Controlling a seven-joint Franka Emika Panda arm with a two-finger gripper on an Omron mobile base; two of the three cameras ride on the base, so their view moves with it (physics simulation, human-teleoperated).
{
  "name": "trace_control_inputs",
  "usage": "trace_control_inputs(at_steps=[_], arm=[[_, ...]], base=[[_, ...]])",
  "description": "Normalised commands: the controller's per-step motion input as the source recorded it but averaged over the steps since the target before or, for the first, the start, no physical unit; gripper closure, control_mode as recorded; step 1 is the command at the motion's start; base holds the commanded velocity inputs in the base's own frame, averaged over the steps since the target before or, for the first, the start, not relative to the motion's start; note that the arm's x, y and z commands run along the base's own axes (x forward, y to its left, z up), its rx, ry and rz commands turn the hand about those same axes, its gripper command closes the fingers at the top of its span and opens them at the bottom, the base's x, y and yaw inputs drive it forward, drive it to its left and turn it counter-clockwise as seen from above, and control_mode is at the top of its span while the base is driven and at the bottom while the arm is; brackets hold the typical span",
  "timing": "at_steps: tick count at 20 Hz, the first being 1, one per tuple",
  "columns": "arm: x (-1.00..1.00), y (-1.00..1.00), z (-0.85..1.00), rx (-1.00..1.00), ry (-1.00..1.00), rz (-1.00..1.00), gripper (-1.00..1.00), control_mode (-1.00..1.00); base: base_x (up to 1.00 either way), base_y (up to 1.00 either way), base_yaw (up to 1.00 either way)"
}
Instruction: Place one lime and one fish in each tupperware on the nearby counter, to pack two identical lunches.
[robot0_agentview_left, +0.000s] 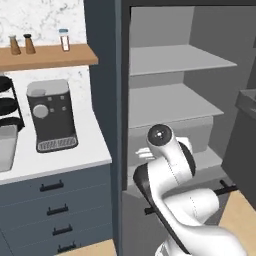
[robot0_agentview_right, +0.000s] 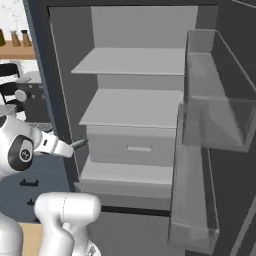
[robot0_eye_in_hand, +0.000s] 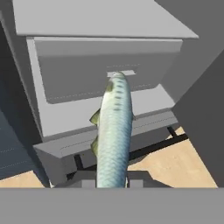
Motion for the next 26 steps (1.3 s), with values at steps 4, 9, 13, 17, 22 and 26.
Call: trace_control_inputs(at_steps=[4,9,13,17,22,26], arm=[[0.0,0.0,0.0,0.0,0.0,0.0,1.0,1.0],[0.0,0.0,0.0,0.0,0.0,0.0,1.0,1.0],[0.0,0.0,0.0,0.0,0.0,0.0,1.0,1.0],[0.0,0.0,0.0,0.0,0.0,0.0,1.0,1.0],[0.0,0.0,0.0,0.0,0.0,0.0,1.0,1.0],[0.5,0.06,-0.1,0.0,0.03,-0.01,1.0,-1.0]], base=[[0.13,1.0,0.0],[0.18,1.0,0.0],[0.22,1.0,0.0],[0.55,1.0,-0.03],[0.99,0.87,-0.19],[0.5,0.26,-0.04]])
